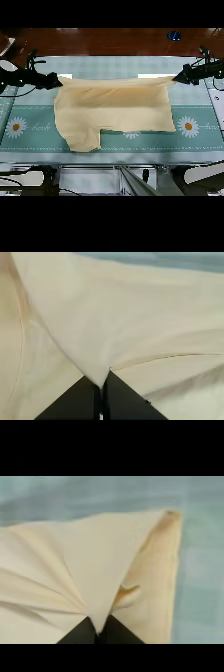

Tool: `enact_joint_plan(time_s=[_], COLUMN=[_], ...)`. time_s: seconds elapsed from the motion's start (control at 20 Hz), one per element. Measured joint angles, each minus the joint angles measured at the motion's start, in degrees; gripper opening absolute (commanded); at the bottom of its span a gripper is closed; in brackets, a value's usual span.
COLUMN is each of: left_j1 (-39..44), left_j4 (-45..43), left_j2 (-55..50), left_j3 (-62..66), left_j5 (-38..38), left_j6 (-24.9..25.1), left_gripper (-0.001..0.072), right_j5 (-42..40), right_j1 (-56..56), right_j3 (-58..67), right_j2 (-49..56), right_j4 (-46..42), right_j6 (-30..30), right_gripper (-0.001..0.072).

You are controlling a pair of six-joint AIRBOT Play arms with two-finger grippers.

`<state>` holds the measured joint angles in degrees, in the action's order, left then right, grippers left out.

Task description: Fold the shirts.

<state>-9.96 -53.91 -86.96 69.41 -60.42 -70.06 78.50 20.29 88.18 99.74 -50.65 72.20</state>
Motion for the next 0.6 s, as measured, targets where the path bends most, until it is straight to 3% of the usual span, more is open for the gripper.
enact_joint_plan(time_s=[0.15, 0.2, 0.25, 0.3, 0.35, 0.6], left_j1=[-0.22, -0.15, -0.07, 0.04, 0.15, -1.51], left_j4=[-1.77, -2.12, -2.43, -2.67, -2.80, -4.35], left_j2=[-1.22, -1.66, -1.97, -2.14, -2.27, -1.16], left_j3=[-3.08, -3.76, -4.20, -4.50, -4.70, -3.82], left_j5=[-1.97, -2.58, -2.62, -2.58, -2.58, -7.82], left_j6=[-0.42, -0.44, -0.55, -0.90, -1.68, -4.50], left_gripper=[0.0020, 0.0056, 0.0170, 0.0423, 0.0512, 0.0512], right_j5=[0.11, -0.28, -0.76, -1.36, -1.88, -1.09], right_j1=[-0.59, -0.98, -1.46, -2.14, -2.80, -3.85], right_j3=[-3.23, -4.07, -4.70, -5.16, -5.49, -6.23], right_j2=[0.04, 0.09, 0.09, 0.09, 0.09, -1.97], right_j4=[-5.42, -6.51, -7.17, -7.67, -8.20, -10.82], right_j6=[1.31, 1.53, 1.88, 2.32, 2.71, 6.71], right_gripper=[0.0026, 0.0030, 0.0091, 0.0279, 0.0413, 0.0411])
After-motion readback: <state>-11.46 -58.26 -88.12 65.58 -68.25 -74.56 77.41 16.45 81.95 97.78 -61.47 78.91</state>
